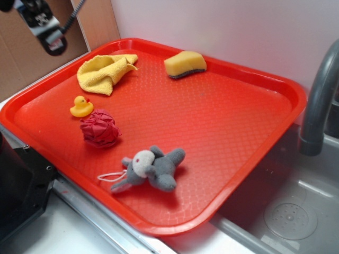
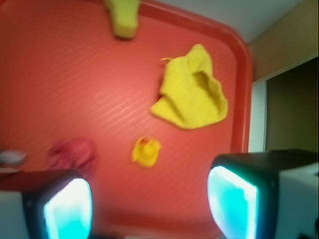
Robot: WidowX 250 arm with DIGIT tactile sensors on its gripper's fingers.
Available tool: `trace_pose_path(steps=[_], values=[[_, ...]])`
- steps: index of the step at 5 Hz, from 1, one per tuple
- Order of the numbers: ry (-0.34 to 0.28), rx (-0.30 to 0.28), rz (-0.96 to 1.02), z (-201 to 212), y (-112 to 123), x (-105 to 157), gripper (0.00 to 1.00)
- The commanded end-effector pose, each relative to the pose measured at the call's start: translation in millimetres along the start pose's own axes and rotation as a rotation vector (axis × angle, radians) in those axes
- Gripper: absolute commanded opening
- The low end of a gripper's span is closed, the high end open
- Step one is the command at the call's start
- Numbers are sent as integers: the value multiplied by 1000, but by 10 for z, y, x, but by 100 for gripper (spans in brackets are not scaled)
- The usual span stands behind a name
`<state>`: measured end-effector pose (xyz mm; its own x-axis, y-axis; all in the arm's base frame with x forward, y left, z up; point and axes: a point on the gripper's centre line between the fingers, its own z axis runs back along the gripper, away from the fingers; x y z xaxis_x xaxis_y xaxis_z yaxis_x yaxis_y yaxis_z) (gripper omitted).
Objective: Grab the yellow cloth.
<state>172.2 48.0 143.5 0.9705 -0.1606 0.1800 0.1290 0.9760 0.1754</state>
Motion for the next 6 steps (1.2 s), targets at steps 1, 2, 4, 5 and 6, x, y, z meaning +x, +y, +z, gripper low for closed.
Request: trace_pose_path(steps=[1,2,4,5,6], values=[[-50,22,13,-508,275,350,100],[-39,42,9,-843,360,521,100],[21,112,8,-1336,481,718,100],[62,120,9,-1421,517,751,59],[65,97,25,-1480,555,767,0]])
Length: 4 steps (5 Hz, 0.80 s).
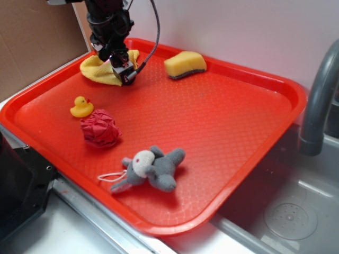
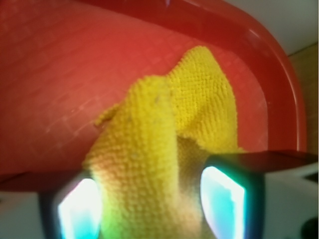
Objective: Grab the yellow cloth.
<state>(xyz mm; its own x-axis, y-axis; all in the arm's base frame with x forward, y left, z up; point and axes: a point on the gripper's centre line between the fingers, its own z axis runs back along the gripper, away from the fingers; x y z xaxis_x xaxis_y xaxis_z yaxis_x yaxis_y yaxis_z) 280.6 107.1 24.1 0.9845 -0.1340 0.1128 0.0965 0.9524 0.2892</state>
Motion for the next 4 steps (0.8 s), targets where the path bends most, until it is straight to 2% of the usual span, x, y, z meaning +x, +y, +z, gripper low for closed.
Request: trace_pose_path(steps=[1,2,3,4], values=[[6,-44,28,-62,61,9,0],[47,-74,23,-52,45,-24,0],[152,-121,34,127,6,-18,0],[195,-155,62,465,-92,0,0]])
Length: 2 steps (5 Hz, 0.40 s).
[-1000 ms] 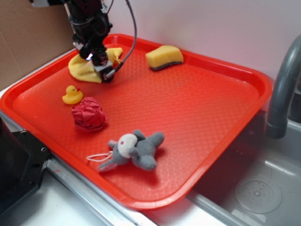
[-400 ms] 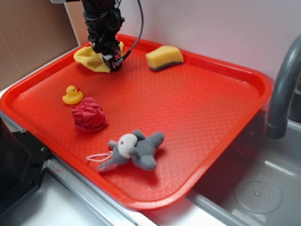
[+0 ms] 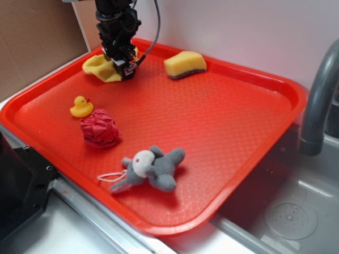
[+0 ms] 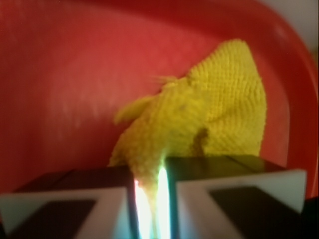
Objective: Grab the yellow cloth.
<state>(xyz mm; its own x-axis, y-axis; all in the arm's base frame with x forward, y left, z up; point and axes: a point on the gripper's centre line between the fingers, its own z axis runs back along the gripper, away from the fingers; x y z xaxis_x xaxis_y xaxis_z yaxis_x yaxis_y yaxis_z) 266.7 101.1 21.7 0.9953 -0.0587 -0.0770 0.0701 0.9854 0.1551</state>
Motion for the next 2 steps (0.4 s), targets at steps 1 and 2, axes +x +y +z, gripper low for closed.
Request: trace_pose_path(steps=[1,2], values=[[52,-124,60,1007,-319,-66,0],[74,-183,58,1357,-489,-151,0]])
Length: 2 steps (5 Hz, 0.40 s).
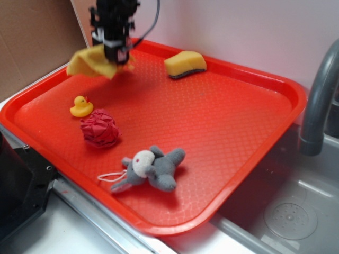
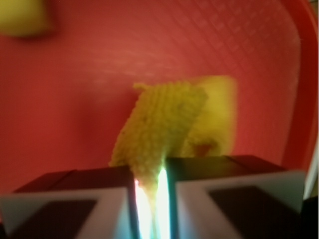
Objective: Grab the yellow cloth.
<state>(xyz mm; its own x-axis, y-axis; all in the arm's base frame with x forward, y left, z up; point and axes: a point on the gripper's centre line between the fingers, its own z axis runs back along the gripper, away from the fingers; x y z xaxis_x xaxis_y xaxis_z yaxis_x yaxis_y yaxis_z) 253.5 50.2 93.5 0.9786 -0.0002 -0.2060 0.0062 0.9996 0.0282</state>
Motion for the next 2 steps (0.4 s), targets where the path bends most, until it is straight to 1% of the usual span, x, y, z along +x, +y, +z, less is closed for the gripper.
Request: trace_pose_path(steps=[1,2], values=[[-111,-93,-32,896,-469,-362,0],[-175,-82,-48,1054,-683,-641,0]])
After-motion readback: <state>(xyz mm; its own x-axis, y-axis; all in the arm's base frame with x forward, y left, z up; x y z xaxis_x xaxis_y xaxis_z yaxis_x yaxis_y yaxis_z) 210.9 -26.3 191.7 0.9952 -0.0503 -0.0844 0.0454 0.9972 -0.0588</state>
